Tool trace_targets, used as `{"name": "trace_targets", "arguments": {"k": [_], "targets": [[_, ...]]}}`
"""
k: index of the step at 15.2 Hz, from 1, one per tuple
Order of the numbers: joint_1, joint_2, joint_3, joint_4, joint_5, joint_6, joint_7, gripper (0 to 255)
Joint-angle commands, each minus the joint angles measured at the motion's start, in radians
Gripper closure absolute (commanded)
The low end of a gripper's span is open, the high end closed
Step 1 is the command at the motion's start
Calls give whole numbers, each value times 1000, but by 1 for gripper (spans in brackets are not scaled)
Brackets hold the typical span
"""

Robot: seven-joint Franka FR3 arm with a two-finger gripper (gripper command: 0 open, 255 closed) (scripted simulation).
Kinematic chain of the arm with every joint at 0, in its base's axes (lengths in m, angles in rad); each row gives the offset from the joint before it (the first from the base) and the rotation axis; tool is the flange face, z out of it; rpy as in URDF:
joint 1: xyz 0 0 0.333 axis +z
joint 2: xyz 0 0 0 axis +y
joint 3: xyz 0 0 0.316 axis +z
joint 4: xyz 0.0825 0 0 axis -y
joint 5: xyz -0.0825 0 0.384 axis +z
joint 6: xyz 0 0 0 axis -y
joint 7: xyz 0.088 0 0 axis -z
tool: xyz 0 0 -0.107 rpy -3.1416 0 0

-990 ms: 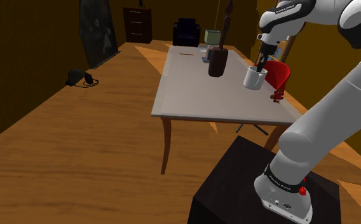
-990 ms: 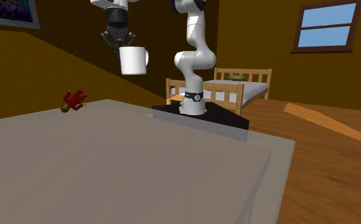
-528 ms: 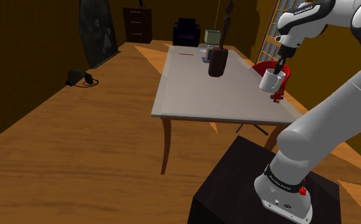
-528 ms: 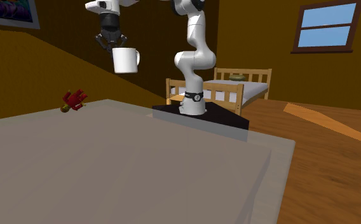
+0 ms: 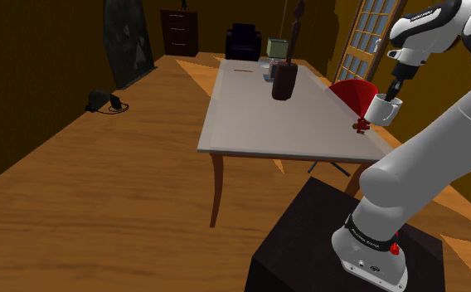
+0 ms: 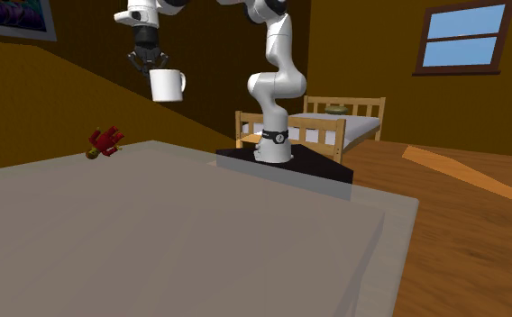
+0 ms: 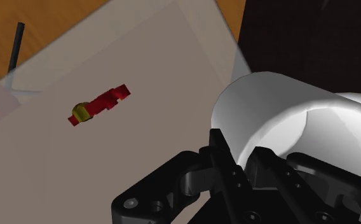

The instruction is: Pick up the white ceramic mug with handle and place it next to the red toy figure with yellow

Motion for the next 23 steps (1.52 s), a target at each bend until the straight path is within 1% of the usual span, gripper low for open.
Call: {"name": "trace_targets", "arguments": {"k": [1, 6, 7, 15, 23], "targets": [[-10, 23, -39, 26, 11, -5, -58, 255], [-38, 98, -149, 95, 56, -16, -216, 255], [-41, 107, -159, 102, 63, -17, -231, 255], [-41, 140, -176, 15, 88, 90, -254, 255], [-40, 197, -196, -58, 138, 195, -297, 255]]}}
